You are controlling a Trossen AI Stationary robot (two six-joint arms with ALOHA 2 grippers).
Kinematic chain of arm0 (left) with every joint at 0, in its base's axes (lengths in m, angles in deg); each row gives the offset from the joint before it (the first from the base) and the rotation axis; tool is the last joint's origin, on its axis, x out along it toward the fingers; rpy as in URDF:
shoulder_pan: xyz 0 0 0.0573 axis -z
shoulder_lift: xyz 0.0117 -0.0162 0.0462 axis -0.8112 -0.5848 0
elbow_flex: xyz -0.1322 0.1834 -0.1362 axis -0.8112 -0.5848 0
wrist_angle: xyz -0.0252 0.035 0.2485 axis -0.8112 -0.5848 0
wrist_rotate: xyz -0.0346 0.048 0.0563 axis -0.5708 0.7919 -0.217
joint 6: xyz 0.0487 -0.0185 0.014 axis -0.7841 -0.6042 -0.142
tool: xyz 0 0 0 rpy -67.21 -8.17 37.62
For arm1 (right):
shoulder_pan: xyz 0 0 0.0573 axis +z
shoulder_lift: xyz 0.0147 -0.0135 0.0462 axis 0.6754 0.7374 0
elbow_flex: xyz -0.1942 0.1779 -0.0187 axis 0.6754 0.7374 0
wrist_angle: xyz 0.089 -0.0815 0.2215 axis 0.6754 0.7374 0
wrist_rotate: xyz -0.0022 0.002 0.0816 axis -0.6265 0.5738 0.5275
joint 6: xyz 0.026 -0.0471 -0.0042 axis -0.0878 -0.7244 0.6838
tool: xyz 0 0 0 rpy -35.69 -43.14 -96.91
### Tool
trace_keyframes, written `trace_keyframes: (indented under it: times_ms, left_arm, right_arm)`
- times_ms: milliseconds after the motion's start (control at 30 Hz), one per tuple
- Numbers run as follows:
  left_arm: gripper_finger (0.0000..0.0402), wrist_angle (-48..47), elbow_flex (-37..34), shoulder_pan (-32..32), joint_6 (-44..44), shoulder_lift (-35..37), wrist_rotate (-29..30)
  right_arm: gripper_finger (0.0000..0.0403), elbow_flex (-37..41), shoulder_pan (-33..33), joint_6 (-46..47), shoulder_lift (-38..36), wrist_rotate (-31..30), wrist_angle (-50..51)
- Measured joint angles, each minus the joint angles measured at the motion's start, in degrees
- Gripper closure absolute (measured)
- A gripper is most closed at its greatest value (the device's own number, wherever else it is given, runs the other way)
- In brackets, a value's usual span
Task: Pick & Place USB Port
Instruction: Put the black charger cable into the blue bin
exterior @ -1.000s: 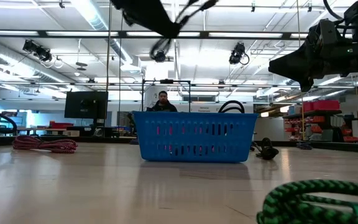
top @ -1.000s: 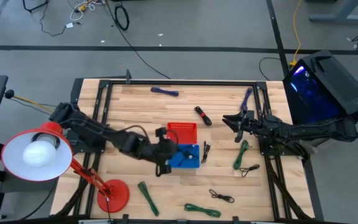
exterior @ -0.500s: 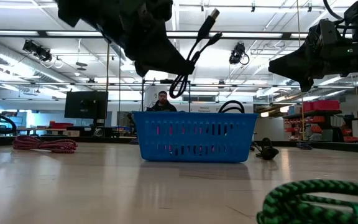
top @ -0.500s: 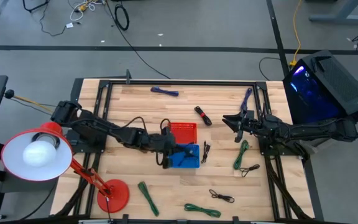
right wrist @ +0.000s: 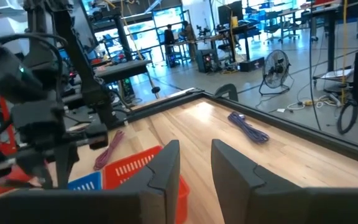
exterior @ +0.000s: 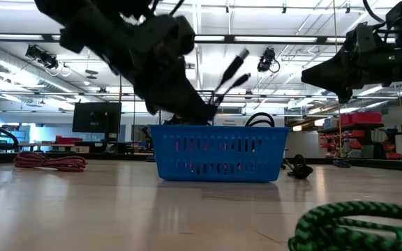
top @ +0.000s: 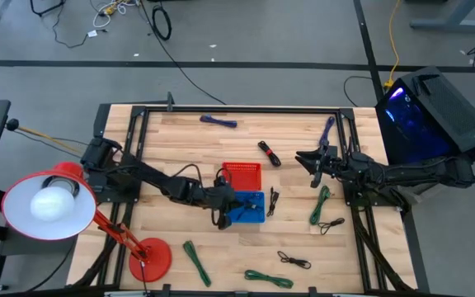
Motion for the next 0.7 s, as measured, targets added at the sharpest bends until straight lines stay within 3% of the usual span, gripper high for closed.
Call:
trace_keyframes:
  times_ms: [333,567,700]
  left_arm:
    - [0.0372,-0.1,0.0,-1.2,3.2,-1.3,-1.9]
    - [0.0271,-0.8,0.0,-1.3,4.5,-1.3,-2.1]
    - [0.0233,-0.8,0.0,-1.4,4.3,-1.3,-2.1]
  right_arm:
    - [0.0308,0.0,0.0,0.0,0.4,0.0,0.1]
    - [0.0308,0.0,0.0,0.0,0.4,0.0,0.2]
    - [0.0308,0.0,0.0,0.0,0.4,0.0,0.2]
